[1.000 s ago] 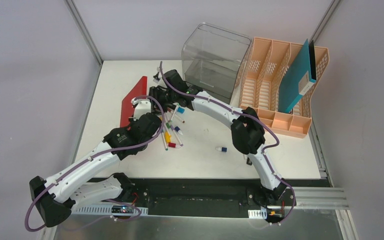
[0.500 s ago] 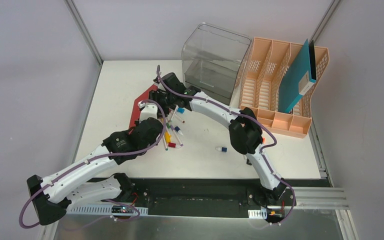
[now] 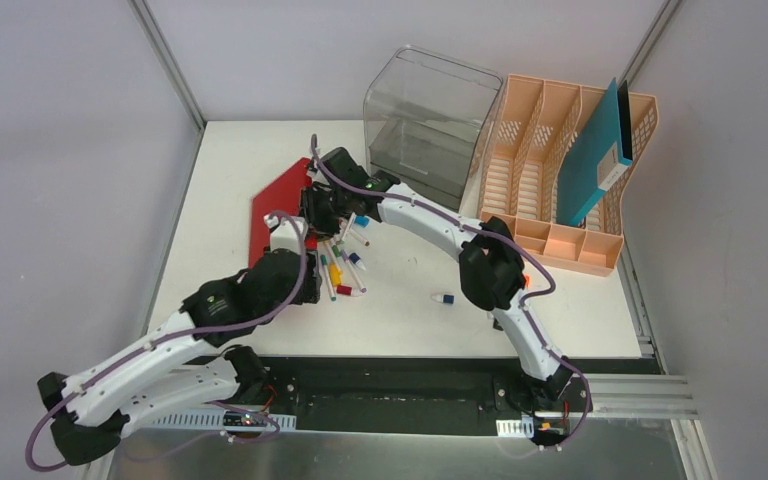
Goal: Organize the desk
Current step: Pick up the folder from the corner of the board, then place the folder in the storage box.
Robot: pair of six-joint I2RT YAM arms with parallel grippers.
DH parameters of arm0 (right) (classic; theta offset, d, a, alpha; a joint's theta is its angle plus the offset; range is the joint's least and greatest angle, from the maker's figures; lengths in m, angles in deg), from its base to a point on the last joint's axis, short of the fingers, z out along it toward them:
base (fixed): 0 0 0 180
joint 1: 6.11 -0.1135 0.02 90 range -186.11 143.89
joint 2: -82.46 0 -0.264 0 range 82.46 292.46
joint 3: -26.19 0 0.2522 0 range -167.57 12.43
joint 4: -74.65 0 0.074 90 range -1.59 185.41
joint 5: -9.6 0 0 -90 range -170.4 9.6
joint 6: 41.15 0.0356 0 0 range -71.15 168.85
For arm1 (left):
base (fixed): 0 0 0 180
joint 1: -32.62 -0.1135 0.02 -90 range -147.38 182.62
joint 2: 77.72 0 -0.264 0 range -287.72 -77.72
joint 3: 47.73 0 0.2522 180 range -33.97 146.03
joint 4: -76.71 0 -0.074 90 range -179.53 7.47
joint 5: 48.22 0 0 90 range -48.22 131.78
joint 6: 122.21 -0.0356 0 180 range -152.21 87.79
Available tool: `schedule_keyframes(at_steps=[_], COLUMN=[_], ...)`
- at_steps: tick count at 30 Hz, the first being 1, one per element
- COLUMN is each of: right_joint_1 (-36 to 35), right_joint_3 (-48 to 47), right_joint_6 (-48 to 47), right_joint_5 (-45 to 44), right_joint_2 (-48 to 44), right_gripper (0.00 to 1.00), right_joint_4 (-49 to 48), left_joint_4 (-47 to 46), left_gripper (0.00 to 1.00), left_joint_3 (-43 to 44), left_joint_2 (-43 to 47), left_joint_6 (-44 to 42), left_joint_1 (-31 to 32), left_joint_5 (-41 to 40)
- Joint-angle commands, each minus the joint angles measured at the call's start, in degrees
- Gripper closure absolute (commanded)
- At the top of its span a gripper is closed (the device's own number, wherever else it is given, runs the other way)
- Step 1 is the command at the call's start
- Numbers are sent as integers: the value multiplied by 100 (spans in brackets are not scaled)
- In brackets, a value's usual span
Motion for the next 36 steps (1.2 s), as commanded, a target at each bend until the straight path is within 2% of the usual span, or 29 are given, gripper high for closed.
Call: schedule_keyframes(at_steps=[1, 3, 4, 5, 12, 17, 25, 29, 31, 33, 36], right_joint_1=[119, 173, 213, 239, 617, 1314, 3616, 5068, 5878, 6539, 7299], right_joint_3=[-230, -176, -140, -83, 850, 1536, 2648, 3014, 3260, 3385, 3354], right_joint_6=[-1941, -2239, -2370, -2516, -3588, -4447, -4657, -4319, -3858, -3530, -3530], right_joint_5=[736, 1011, 1100, 1180, 2100, 2560, 3911, 4413, 4639, 4785, 4785], right_joint_2=[-537, -743, -855, -1001, -2411, -3688, -5602, -6323, -6622, -6791, -6873], right_gripper=[100, 100, 100, 100, 100, 100, 100, 100, 100, 100, 100], right_joint_4=[-456, -430, -407, -393, -336, 1, -353, -770, -1341, -1709, -1733], left_joint_4=[-296, -300, -297, -295, -106, -488, -1274, -1264, -1292, -1323, -1382], left_gripper=[40, 21, 7, 2, 1, 1, 1, 1, 1, 1, 1], left_joint_3=[82, 89, 117, 175, 1151, 1365, 1400, 1662, 1810, 1975, 2143], left_joint_2=[1131, 1645, 1835, 1953, 1734, 1606, 1253, 564, 170, -236, -740], left_joint_6=[-313, -495, -582, -699, -1633, -1845, -2179, -2463, -2640, -2770, -2915], left_joint_1=[81, 79, 82, 80, 76, 77, 78, 74, 59, -4, -372], left_joint_5=[836, 905, 900, 908, 1632, 1958, 2455, 2079, 2034, 2150, 2497])
